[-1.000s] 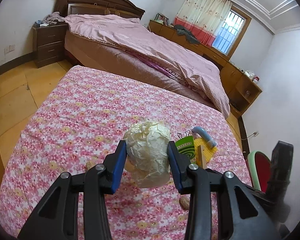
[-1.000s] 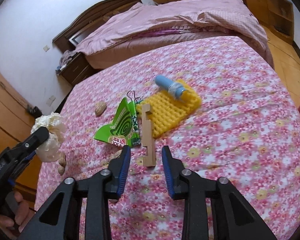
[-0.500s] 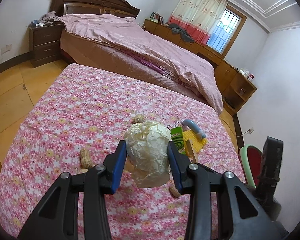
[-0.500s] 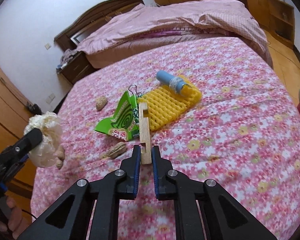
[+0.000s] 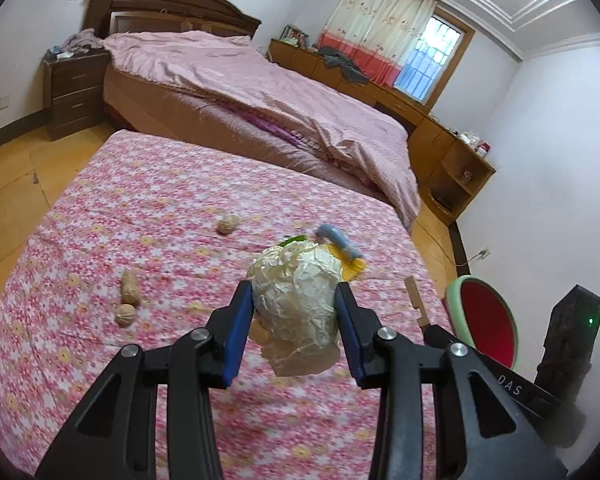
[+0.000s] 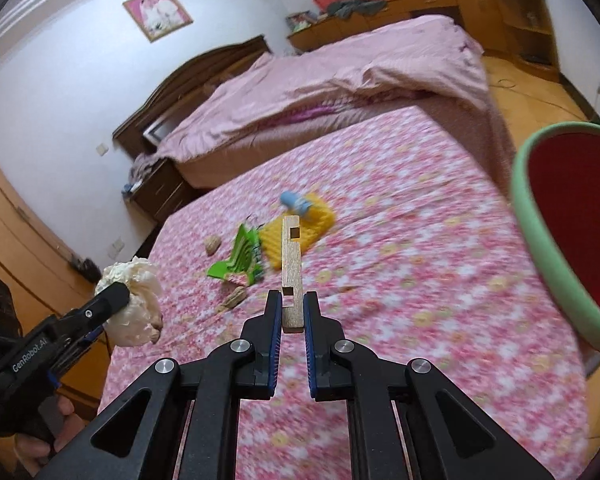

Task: Collect trash
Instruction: 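Carry the paper ball and stick over the bucket and open both tools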

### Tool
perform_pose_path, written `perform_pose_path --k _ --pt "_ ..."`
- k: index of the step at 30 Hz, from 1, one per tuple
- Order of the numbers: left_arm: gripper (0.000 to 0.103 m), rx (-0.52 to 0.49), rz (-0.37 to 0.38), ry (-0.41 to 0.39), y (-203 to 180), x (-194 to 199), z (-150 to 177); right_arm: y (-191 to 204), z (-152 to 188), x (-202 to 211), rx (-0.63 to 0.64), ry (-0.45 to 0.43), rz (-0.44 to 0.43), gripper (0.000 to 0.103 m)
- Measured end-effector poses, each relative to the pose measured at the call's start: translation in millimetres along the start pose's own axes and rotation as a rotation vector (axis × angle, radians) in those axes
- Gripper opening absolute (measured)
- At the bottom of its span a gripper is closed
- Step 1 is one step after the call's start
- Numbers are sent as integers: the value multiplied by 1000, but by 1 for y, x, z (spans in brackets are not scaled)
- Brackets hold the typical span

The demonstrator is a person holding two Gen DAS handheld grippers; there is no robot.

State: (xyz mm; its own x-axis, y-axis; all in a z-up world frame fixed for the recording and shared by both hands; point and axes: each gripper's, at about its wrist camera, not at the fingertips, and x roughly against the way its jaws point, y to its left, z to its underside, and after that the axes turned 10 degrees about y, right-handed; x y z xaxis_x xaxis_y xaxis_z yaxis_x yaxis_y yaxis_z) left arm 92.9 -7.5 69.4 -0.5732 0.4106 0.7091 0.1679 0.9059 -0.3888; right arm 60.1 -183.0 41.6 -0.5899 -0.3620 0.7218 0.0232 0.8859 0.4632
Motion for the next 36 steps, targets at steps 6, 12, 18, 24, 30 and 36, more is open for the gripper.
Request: perform_pose_path --k 6,12,18,24,30,36 --pt "42 -46 33 26 -30 -5 6 -25 10 33 -57 -54 1 10" --pt "42 -89 61 54 -59 -13 12 -52 15 64 -110 -109 13 10" --pt "42 -120 90 93 -83 -25 13 -78 18 89 -168 -162 30 10" --pt "42 -176 113 111 -107 -34 17 -100 19 105 -214 -191 54 10" --pt "42 -218 131 137 -132 -50 18 -126 22 111 -274 -204 69 10" --pt "42 -255 162 160 -159 -67 19 -152 22 117 -320 -222 86 10"
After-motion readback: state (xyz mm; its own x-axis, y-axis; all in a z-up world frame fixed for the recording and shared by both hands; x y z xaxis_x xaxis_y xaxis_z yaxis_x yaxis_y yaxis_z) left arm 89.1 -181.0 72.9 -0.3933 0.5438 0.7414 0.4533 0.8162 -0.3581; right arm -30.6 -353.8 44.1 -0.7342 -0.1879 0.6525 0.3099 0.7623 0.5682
